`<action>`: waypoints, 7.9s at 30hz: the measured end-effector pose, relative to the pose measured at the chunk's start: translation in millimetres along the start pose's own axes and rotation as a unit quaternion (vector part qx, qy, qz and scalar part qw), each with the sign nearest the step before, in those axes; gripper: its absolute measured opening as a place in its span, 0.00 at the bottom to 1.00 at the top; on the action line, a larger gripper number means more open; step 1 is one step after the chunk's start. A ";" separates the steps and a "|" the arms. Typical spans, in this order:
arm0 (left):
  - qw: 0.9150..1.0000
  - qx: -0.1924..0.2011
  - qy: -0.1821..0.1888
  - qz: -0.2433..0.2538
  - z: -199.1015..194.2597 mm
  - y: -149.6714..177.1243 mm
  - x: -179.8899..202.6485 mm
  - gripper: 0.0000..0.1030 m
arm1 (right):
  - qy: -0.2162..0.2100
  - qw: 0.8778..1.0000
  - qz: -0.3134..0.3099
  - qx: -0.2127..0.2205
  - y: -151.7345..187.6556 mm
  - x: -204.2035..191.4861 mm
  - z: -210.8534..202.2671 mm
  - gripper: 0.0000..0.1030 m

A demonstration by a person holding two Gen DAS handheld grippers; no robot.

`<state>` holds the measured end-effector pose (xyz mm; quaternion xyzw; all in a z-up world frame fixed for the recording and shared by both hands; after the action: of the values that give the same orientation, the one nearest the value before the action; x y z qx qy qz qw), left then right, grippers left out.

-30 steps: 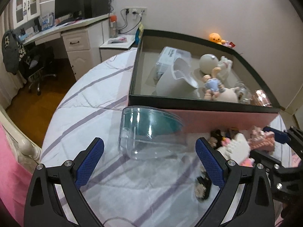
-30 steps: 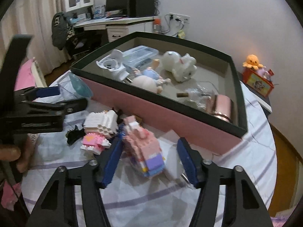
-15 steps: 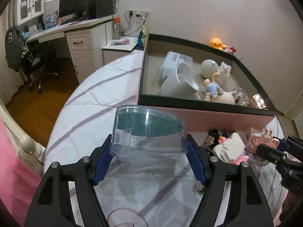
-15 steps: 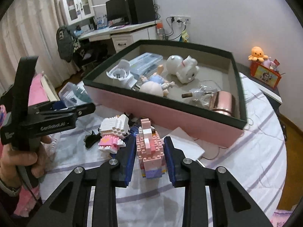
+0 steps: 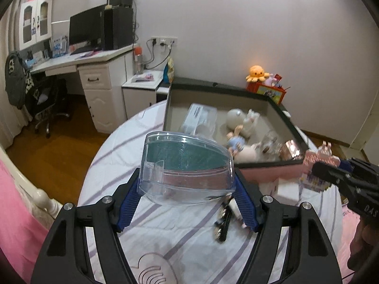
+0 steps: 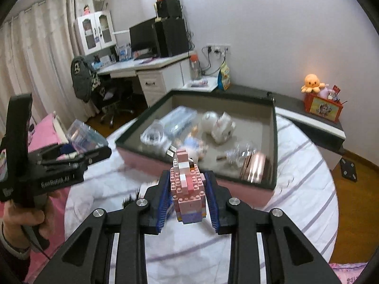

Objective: Organize rigid objects
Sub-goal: 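Carry the container and block figure into the tray and open both grippers, then withdraw both grippers from the tray toward the remaining items, then grasp the black hair clip with the left gripper while the right gripper grasps the white charger, then carry the hair clip and charger into the tray and open both grippers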

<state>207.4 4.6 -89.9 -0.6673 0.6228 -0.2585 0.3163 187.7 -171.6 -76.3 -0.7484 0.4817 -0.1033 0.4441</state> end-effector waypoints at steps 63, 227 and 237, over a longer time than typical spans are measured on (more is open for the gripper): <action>0.998 0.040 -0.011 -0.046 -20.7 -42.8 -19.3 1.00 | 0.087 0.991 0.060 0.080 -49.2 32.5 -5.8 1.00; 0.998 -0.002 0.044 0.044 92.5 -112.9 63.1 0.21 | 0.059 0.996 0.070 0.006 -91.2 93.5 82.4 0.76; 0.999 0.012 0.025 0.020 91.0 -105.5 50.7 0.91 | 0.085 0.992 0.091 0.022 -87.7 99.6 74.7 1.00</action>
<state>349.6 -34.1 -74.5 -0.6440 0.6406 -0.2761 0.3140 337.6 -197.9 -80.1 -0.6799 0.5814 -0.1367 0.4255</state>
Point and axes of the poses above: each gripper's, at about its wrist camera, not at the fingertips, and z roughly the way its jaws point, x to its right, y to its underside, the point moved 5 cm from there along z, roughly the way its jaws point, and after that the axes turned 13 degrees about -y, right-handed, at the moved point
